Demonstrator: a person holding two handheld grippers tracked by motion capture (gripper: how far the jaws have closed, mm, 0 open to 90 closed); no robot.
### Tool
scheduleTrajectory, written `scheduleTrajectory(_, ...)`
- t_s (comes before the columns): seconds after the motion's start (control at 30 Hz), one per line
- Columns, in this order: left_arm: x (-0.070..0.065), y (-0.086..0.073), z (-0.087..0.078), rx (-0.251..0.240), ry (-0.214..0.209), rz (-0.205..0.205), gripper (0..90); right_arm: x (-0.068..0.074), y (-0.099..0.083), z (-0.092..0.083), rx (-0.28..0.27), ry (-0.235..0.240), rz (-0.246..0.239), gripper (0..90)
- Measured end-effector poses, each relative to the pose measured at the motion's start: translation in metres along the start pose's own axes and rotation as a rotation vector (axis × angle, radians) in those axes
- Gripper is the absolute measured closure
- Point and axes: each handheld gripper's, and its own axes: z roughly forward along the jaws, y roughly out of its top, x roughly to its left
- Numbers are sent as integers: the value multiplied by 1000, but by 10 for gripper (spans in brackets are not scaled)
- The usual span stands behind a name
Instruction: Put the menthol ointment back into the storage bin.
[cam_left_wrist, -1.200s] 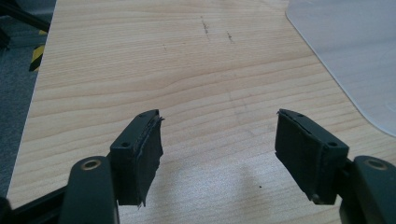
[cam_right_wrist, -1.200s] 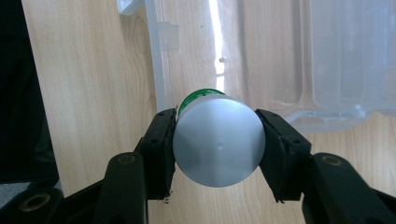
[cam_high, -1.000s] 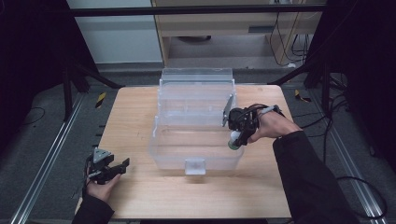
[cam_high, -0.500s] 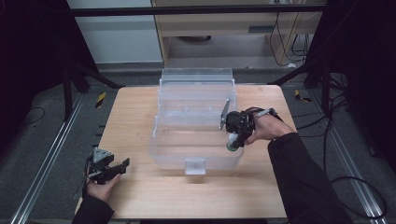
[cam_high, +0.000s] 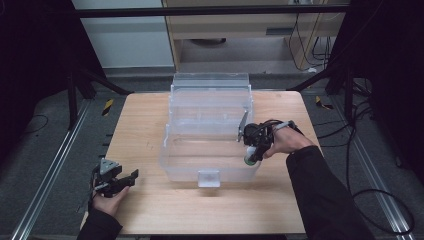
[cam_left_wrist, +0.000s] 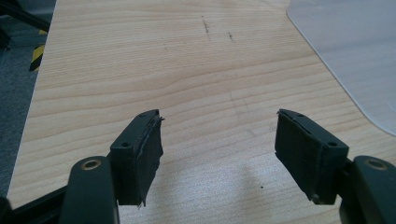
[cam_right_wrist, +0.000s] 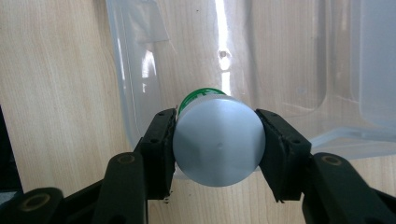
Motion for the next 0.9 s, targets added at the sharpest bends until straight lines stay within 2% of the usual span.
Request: scheduleTrajectory(0.9, 0, 0, 1, 2, -1, 0, 311, 1, -6, 18, 3, 17, 7, 499)
